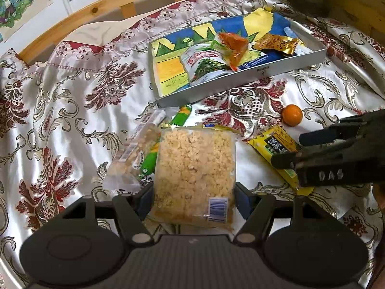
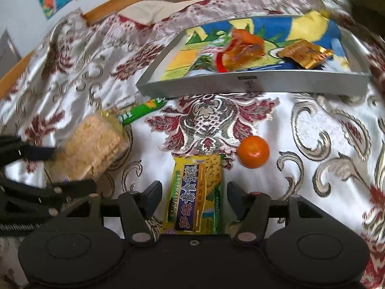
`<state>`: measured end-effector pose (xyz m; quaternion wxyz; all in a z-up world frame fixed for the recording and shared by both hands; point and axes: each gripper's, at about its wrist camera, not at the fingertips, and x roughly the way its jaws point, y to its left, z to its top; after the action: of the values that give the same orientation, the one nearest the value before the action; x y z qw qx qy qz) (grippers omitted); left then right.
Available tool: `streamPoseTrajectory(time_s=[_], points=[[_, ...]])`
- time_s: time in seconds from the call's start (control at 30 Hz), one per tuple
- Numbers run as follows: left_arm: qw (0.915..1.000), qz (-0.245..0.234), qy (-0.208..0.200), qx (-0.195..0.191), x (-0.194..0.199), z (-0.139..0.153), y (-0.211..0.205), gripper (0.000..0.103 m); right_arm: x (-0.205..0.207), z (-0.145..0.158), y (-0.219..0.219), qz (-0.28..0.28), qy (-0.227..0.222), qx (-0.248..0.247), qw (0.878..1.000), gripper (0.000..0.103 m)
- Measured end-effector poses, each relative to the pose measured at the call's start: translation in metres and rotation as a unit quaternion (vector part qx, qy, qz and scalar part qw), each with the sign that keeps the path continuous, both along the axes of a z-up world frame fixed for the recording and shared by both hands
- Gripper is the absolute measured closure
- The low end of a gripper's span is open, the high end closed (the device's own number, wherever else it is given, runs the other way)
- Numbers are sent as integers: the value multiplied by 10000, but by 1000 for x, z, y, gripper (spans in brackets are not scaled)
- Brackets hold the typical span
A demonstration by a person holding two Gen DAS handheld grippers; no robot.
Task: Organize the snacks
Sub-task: 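Lift the crisp bag with the left tool while the right tool lifts the yellow packet, then lower both held snacks into the tray and open both tools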
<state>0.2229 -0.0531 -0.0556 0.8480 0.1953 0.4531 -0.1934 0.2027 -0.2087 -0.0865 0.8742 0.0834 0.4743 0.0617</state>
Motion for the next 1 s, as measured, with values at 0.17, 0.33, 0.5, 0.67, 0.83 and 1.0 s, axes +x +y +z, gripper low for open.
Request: streamPoseTrajectory(time_s=[0.17, 0.33, 0.5, 0.67, 0.83, 1.0], points=[[9998, 142, -65, -144, 9, 4, 6, 31, 1, -7, 17, 308, 32, -557, 9980, 51], [9992, 225, -134, -287, 14, 7, 8, 31, -6, -1, 27, 482, -234, -992, 9936, 52], [9983, 266, -261, -457, 15, 11, 8, 31, -19, 13, 40, 775, -986, -1815, 9754, 52], [9964, 396, -419, -623, 19, 15, 9, 31, -18, 22, 39, 747, -1425, -2053, 9654, 52], [9942, 356, -430, -921, 24, 13, 11, 31, -8, 28, 22, 438, -1528, -1497, 9759, 52], [9928, 324, -658, -942, 31, 12, 3, 31, -5, 32, 16, 303, -1724, -1659, 9705, 52]])
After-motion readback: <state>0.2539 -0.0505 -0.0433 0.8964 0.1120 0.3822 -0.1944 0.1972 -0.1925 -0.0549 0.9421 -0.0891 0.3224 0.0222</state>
